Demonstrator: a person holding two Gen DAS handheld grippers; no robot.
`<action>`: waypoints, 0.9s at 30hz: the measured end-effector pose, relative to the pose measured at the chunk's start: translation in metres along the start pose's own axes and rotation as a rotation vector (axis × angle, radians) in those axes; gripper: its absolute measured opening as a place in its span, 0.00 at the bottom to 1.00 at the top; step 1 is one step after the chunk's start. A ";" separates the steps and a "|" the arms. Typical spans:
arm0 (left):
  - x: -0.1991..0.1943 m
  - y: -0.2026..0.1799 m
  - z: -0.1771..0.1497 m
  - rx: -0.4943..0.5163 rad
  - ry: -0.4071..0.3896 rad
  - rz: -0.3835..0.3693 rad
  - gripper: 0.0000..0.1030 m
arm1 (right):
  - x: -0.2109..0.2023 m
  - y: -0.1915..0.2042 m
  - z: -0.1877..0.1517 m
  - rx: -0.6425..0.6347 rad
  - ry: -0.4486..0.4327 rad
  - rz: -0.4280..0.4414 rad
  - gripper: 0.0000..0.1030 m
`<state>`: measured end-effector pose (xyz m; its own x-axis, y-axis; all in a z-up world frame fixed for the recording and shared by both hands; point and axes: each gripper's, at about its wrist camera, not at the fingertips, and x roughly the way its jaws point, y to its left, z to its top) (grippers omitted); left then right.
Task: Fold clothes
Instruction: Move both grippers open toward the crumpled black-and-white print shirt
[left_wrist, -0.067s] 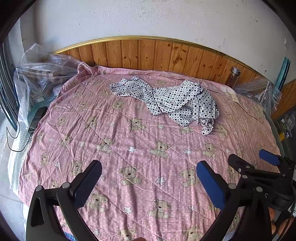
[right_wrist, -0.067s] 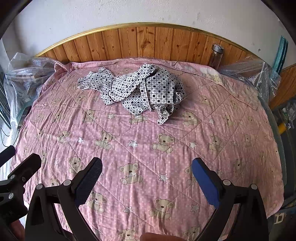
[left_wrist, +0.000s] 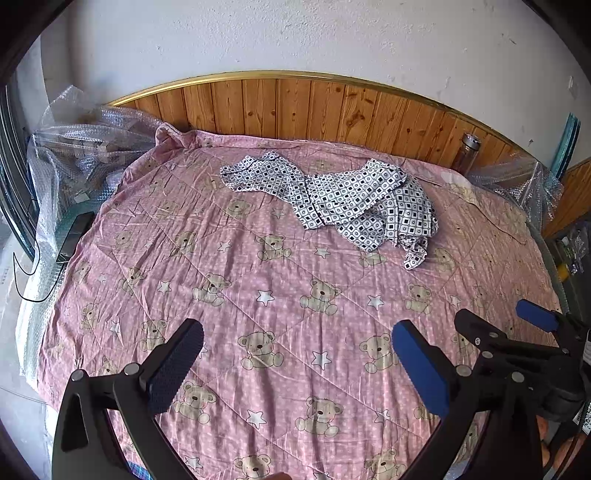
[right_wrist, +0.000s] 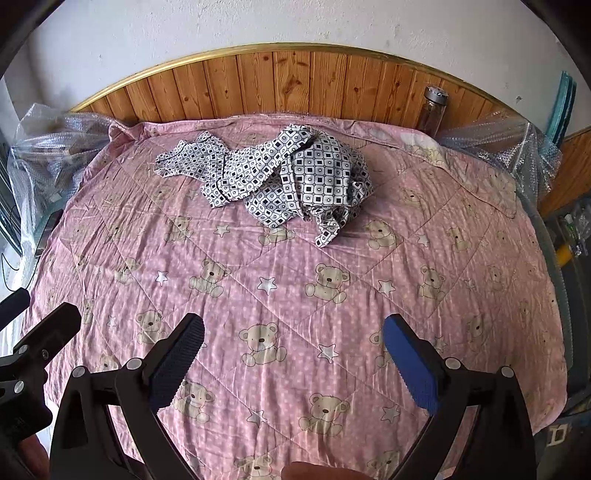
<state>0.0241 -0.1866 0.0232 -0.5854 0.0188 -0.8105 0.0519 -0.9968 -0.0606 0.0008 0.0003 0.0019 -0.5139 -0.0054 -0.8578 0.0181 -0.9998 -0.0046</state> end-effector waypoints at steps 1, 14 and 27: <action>0.001 0.001 0.001 -0.001 0.004 0.001 1.00 | -0.001 0.000 0.000 -0.002 -0.002 -0.001 0.95; 0.007 0.009 0.001 -0.013 0.018 0.007 1.00 | 0.004 0.010 0.005 -0.028 0.009 0.014 0.95; 0.010 0.009 0.005 -0.009 0.027 0.002 1.00 | 0.018 0.006 0.003 -0.053 0.055 -0.067 0.95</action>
<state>0.0142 -0.1962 0.0172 -0.5635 0.0192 -0.8259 0.0605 -0.9961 -0.0645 -0.0106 -0.0060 -0.0121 -0.4674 0.0638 -0.8817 0.0314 -0.9956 -0.0887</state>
